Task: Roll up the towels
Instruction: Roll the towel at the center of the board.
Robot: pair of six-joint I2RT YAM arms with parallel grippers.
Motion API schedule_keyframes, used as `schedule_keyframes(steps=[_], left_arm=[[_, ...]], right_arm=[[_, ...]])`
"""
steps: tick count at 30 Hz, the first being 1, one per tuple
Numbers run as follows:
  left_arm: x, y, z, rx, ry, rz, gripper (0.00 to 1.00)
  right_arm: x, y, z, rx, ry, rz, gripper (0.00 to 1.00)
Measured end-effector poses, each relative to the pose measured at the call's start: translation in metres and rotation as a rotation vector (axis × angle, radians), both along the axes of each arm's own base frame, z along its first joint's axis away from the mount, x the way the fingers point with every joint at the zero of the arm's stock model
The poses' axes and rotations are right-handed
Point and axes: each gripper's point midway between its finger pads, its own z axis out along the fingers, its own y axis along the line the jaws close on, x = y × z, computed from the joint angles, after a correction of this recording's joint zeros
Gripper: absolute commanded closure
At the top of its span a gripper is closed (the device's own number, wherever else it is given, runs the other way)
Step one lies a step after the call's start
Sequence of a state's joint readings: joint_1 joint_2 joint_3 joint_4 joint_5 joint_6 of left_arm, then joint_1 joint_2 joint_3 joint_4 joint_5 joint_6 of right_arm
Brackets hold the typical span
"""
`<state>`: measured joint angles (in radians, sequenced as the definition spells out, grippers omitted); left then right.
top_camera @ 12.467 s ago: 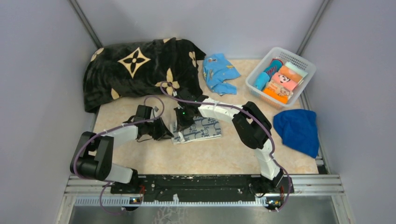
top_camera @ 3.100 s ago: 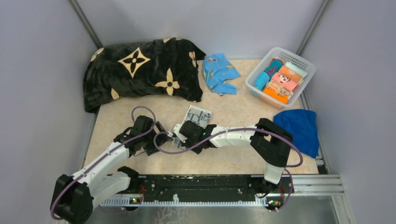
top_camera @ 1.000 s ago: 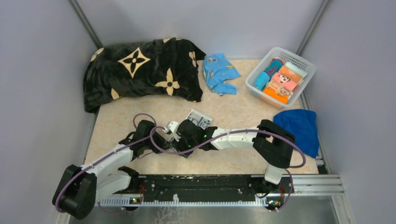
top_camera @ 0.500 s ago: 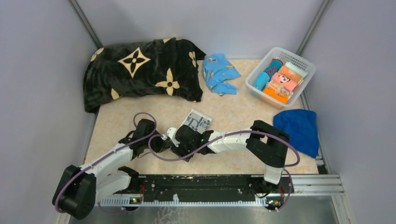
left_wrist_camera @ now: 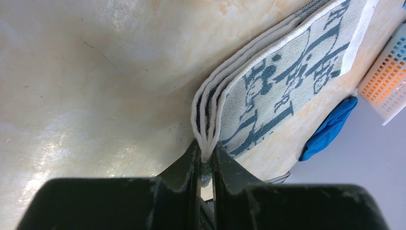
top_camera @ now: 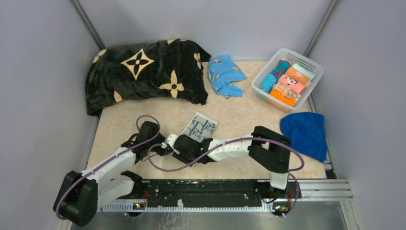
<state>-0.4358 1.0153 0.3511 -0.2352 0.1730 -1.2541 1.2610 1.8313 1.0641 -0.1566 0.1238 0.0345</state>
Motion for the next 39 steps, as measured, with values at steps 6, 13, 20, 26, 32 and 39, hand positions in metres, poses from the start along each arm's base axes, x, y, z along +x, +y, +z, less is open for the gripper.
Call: schedule_keyframes(steps=[6, 13, 20, 26, 32, 39], left_arm=[[0.002, 0.003, 0.001, 0.013, -0.002, 0.015, 0.81], [0.008, 0.009, 0.004, 0.049, -0.014, 0.027, 0.79], [0.016, 0.017, 0.001, 0.097, -0.017, 0.034, 0.72], [0.024, 0.019, 0.005, 0.128, -0.044, 0.015, 0.5], [0.025, 0.026, 0.021, 0.148, -0.112, -0.003, 0.34], [0.009, 0.031, 0.034, 0.165, -0.157, -0.059, 0.31]], right_arm=[[0.002, -0.001, 0.001, -0.004, -0.002, -0.008, 0.76], [0.003, 0.001, 0.003, 0.053, 0.114, 0.018, 0.89], [-0.003, -0.004, 0.005, 0.161, 0.338, 0.04, 0.92], [-0.009, -0.015, 0.006, 0.264, 0.562, 0.011, 0.92], [-0.003, -0.018, 0.011, 0.368, 0.754, -0.038, 0.92], [0.004, -0.02, 0.008, 0.411, 0.898, -0.1, 0.91]])
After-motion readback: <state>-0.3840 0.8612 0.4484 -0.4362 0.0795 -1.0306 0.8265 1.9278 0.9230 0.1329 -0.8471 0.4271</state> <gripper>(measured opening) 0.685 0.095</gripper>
